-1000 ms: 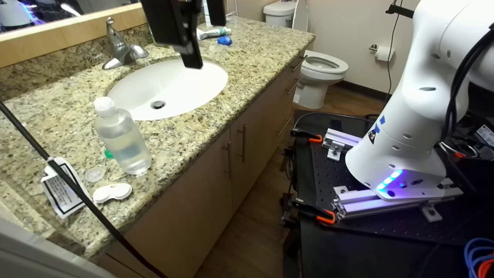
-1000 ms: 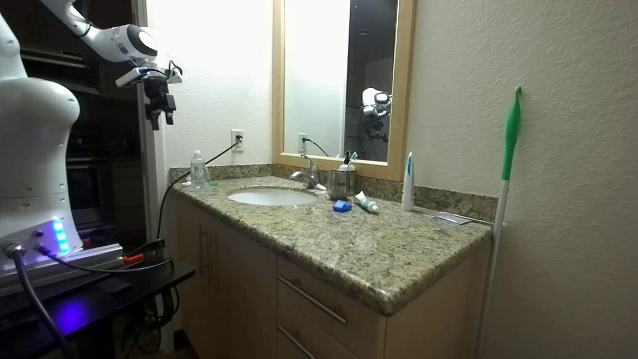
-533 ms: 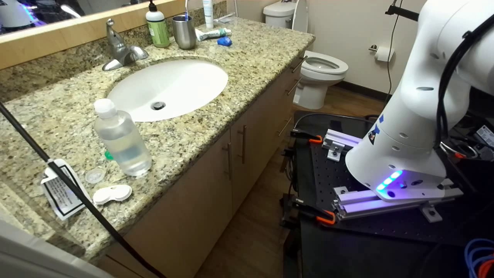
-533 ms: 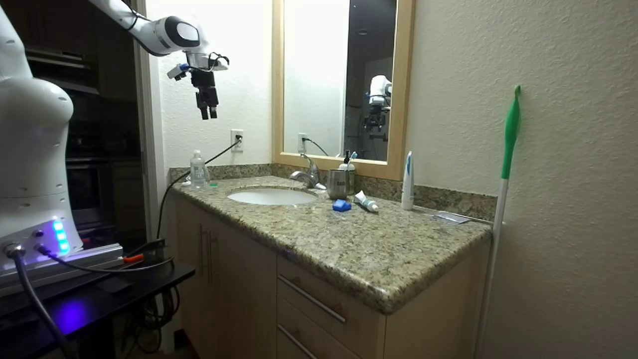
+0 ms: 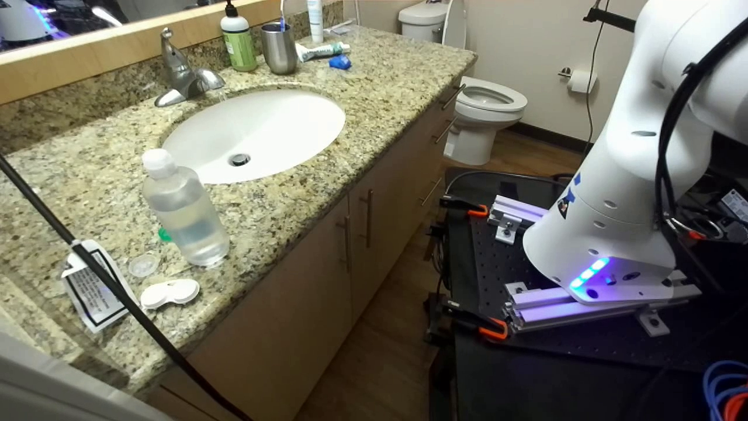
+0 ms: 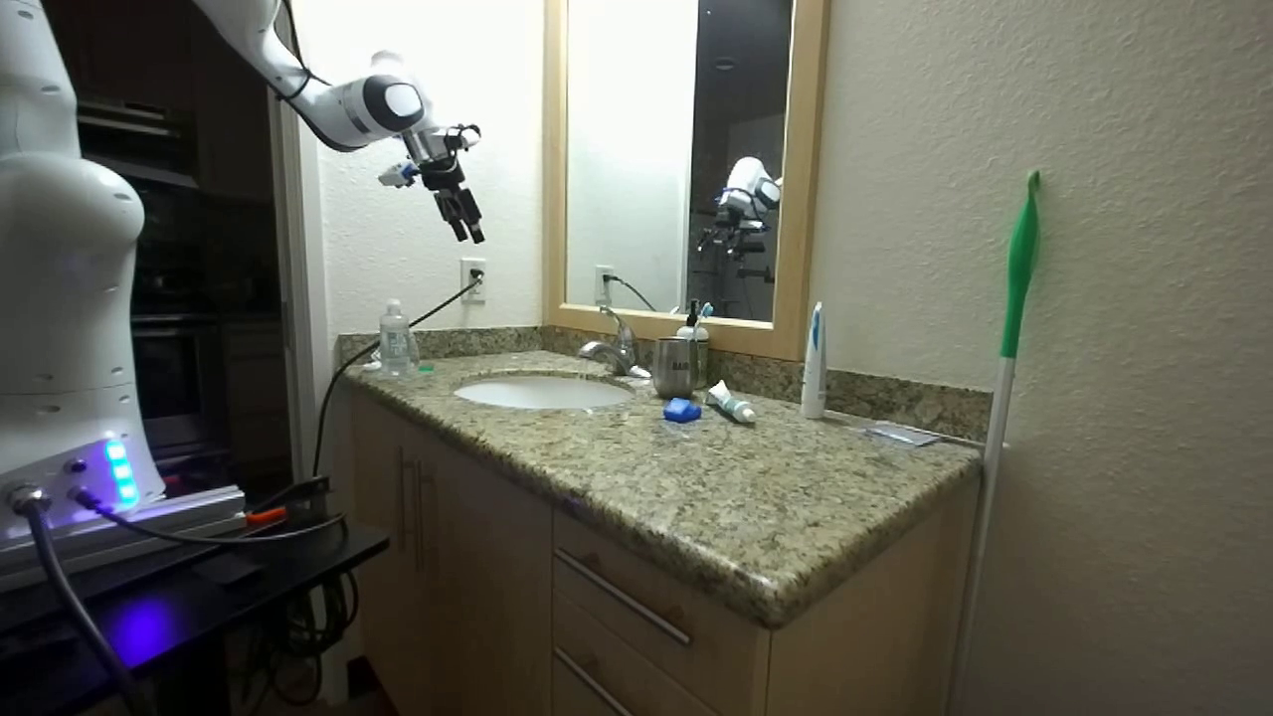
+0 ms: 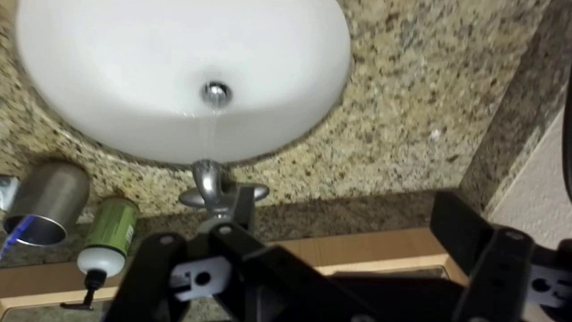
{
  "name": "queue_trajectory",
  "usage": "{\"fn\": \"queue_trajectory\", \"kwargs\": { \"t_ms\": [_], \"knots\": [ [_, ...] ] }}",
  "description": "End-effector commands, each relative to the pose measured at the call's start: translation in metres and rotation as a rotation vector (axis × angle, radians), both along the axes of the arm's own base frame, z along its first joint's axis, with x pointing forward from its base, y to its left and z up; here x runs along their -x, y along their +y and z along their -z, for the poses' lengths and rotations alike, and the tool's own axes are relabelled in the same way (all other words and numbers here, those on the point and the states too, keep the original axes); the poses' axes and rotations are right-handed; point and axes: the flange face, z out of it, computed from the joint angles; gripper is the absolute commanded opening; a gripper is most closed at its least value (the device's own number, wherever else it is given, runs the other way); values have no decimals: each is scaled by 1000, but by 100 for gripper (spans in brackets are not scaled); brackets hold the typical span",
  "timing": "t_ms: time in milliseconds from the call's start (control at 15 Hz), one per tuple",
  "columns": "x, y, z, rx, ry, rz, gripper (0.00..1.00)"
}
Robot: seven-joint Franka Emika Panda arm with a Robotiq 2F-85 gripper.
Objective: Turn off the faucet of the hand sink
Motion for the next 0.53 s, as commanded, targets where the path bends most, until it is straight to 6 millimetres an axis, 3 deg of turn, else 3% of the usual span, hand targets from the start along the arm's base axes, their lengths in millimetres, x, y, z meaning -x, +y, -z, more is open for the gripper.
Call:
{"fn": "queue_trajectory", "kwargs": {
  "t_ms": [0,67,267,333,467],
  "knots": [
    [-66,-32,32,58,-181,23,100],
    [-81,-47,44,85,-229,41,100],
    [-118,-99,51,178,-311,153,100],
    [-91,-77,51,136,-264,101,100],
    [-100,-93,61,145,-263,127,100]
  ]
}}
